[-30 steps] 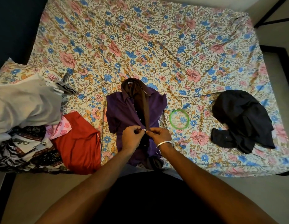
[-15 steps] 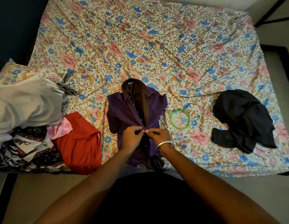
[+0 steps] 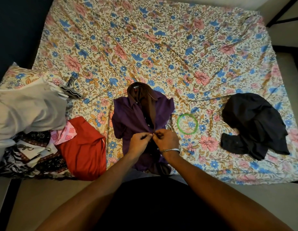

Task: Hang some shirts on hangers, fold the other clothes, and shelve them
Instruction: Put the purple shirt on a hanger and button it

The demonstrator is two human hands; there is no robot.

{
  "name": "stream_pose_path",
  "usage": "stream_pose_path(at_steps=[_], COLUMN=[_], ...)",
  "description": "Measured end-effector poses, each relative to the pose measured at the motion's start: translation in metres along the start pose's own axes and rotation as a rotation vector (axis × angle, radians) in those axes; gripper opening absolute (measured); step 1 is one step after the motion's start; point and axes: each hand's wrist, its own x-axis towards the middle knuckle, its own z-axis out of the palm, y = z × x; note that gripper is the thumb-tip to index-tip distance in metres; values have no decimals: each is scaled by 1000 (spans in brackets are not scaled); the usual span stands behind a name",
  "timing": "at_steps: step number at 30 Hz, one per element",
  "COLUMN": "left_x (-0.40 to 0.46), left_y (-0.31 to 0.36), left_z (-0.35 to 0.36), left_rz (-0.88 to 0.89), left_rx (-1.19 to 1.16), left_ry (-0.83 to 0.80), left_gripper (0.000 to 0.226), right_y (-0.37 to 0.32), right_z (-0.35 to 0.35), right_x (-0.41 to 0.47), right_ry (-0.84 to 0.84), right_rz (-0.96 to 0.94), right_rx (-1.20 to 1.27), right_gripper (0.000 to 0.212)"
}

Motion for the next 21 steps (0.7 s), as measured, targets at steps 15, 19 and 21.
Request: stream_pose_path(at_steps=[15, 19, 21], left_x=[8, 10, 11], left_y=[2, 4, 2], left_z=[4, 4, 5], left_rz=[-23, -3, 28], left_rx=[-144, -75, -48], left_ry=[92, 53, 15], left_gripper=[14, 20, 23], right_y=[3, -1, -2], right_z=[2, -1, -3], right_x=[-4, 0, 3], right_ry=[-33, 9, 18], right_rz=[-219, -105, -25], right_rx=[-106, 1, 85], right_gripper=[29, 20, 14])
